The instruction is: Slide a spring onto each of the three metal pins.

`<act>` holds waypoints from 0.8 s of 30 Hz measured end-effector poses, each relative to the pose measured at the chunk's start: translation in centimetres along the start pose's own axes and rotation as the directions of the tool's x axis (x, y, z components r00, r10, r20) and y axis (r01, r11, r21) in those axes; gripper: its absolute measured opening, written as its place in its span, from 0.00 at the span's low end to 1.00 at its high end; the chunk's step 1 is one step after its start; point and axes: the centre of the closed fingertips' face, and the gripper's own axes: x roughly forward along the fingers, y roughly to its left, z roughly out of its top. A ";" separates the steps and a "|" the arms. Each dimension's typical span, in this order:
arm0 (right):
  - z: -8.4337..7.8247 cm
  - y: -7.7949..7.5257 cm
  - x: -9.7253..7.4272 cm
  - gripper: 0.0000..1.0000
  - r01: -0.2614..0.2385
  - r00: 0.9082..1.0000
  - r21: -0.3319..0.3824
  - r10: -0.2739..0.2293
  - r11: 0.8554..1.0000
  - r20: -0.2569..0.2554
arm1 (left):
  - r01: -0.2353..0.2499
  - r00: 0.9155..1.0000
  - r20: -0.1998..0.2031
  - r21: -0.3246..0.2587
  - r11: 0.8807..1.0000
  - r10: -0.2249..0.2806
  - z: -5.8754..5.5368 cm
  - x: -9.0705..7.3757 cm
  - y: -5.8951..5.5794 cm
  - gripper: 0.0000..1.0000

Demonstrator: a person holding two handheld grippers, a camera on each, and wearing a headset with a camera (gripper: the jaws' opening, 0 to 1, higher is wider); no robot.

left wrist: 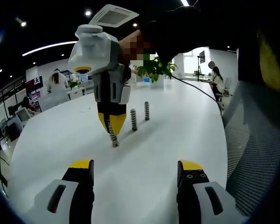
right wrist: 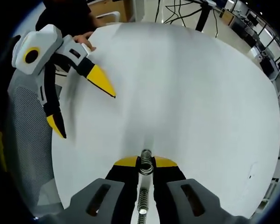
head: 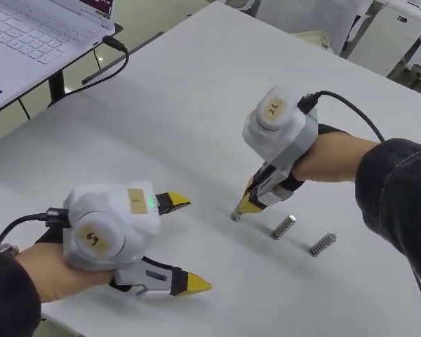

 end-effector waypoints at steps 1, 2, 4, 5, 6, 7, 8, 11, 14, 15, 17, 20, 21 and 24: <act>-0.1 0.0 0.2 0.09 0.001 1.000 -0.001 -0.001 1.000 -0.004 | 0.000 1.000 0.000 0.000 1.000 0.000 0.0 0.0 0.0 0.69; -0.2 0.1 0.3 0.09 0.000 1.000 -0.001 0.000 1.000 -0.008 | 0.000 1.000 0.000 0.000 1.000 0.000 0.0 0.0 0.0 0.69; -0.4 0.2 0.4 0.09 -0.003 1.000 0.000 0.003 1.000 -0.012 | -0.001 1.000 0.000 -0.002 1.000 0.001 0.0 -0.1 0.0 0.69; -0.4 0.2 0.5 0.09 -0.002 1.000 0.001 0.002 1.000 -0.015 | -0.001 1.000 0.001 -0.001 1.000 0.001 0.1 -0.1 0.1 0.69; -0.5 0.2 0.6 0.09 -0.001 1.000 0.000 0.001 1.000 -0.017 | -0.001 1.000 0.001 -0.001 1.000 0.001 0.1 -0.1 0.1 0.69; -0.5 0.1 0.7 0.09 -0.002 1.000 0.002 0.002 1.000 -0.017 | -0.002 1.000 0.001 -0.001 1.000 0.002 0.1 -0.1 0.1 0.69; -0.5 0.1 0.8 0.09 -0.003 1.000 0.003 0.003 1.000 -0.017 | -0.001 1.000 0.001 -0.001 1.000 0.001 0.1 -0.1 0.1 0.69; -0.8 -0.3 1.2 0.09 -0.001 1.000 0.007 0.001 1.000 -0.023 | 0.000 1.000 0.001 0.000 1.000 0.000 0.1 -0.1 0.1 0.69; -0.7 -0.4 1.2 0.09 0.000 1.000 0.016 0.000 1.000 -0.012 | 0.000 1.000 -0.001 -0.001 1.000 0.000 0.1 -0.2 0.1 0.69; -0.8 -0.4 1.2 0.09 0.000 1.000 0.015 0.000 1.000 -0.012 | 0.001 1.000 -0.001 0.000 1.000 -0.001 0.1 -0.2 0.1 0.69; -0.8 -0.5 1.3 0.09 0.001 1.000 0.013 -0.001 1.000 -0.013 | 0.001 1.000 -0.003 0.001 1.000 -0.001 0.1 -0.2 0.1 0.68; -1.0 -0.5 1.6 0.12 -0.001 1.000 0.008 0.001 1.000 -0.017 | 0.001 1.000 -0.004 0.003 1.000 -0.001 0.1 -0.2 0.1 0.68; -1.0 -0.4 1.7 0.13 -0.003 1.000 0.011 0.003 1.000 -0.012 | 0.002 1.000 -0.005 0.002 1.000 -0.002 0.1 -0.1 0.1 0.69; -0.9 -0.5 1.7 0.16 -0.001 1.000 0.014 0.001 1.000 -0.003 | 0.004 1.000 -0.007 0.001 1.000 -0.004 0.0 -0.1 0.1 0.68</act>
